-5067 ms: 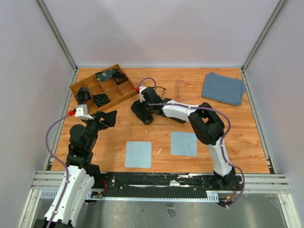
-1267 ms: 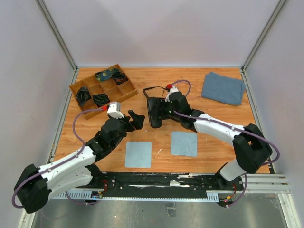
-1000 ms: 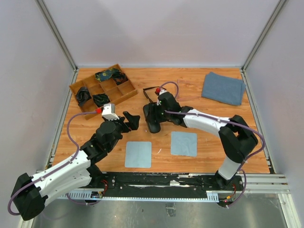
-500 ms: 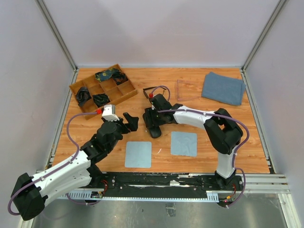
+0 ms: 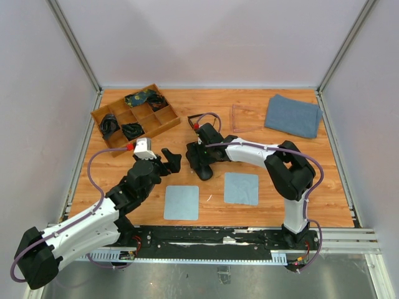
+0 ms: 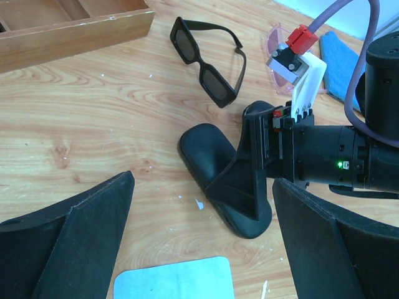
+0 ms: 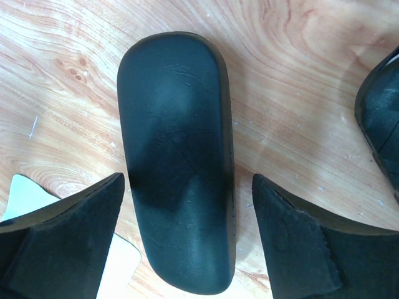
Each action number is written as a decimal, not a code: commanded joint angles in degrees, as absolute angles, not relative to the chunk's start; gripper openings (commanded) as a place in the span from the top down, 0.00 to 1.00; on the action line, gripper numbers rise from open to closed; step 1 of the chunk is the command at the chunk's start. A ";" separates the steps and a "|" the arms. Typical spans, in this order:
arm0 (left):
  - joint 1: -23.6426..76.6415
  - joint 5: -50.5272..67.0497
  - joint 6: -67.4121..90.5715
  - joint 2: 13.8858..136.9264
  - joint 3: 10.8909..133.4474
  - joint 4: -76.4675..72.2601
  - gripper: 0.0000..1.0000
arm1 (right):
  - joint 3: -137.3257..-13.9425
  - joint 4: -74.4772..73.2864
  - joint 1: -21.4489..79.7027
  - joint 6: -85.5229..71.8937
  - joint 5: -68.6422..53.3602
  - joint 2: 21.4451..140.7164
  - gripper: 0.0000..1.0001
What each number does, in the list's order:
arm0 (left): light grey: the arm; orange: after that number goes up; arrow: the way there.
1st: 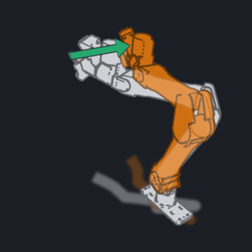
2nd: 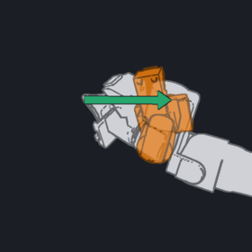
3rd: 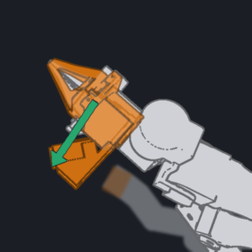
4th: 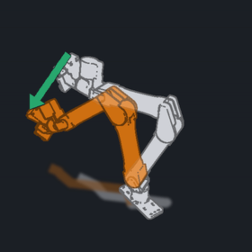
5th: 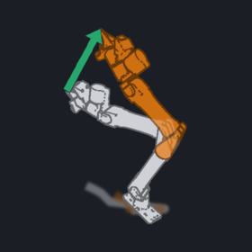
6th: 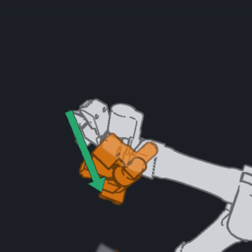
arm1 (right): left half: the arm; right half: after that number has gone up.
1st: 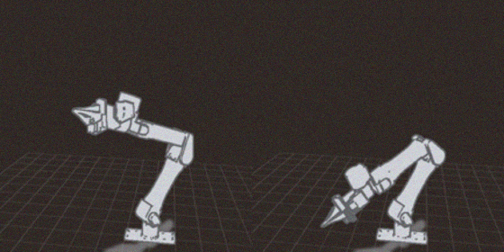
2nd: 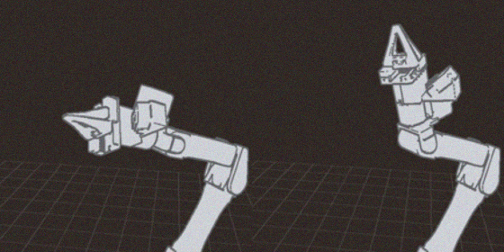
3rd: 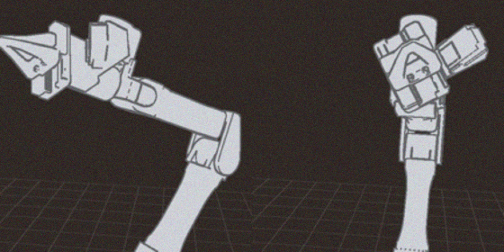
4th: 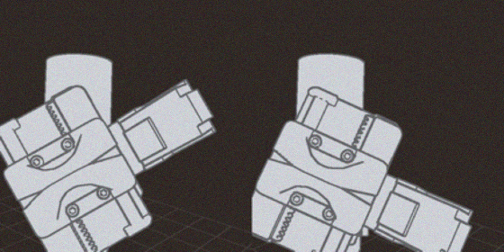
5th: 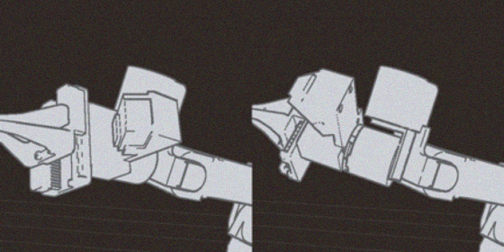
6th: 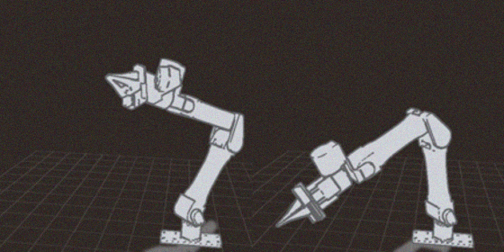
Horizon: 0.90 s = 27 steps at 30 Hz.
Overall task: Organize the sunglasses
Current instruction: Place the sunglasses case at the center of the board, then pick up the sunglasses case from the center of the board.
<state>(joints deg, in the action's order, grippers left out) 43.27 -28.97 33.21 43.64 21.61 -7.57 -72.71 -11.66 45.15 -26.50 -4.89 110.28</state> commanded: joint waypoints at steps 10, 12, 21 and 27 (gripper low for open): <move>42.63 -31.25 32.52 41.25 20.67 -7.11 0.00 | -74.63 -12.39 48.31 -15.31 -0.66 109.89 0.14; 42.63 -31.33 32.52 41.06 20.64 -6.99 0.00 | -74.47 -12.27 48.38 -13.94 -0.59 109.78 0.15; 42.45 -31.80 32.52 40.43 20.61 -6.28 0.00 | -74.36 -11.80 48.25 -8.38 -1.91 109.68 0.20; 42.38 -31.96 32.61 40.04 20.65 -5.87 0.00 | -74.58 -10.92 48.21 -6.13 -4.28 109.93 0.28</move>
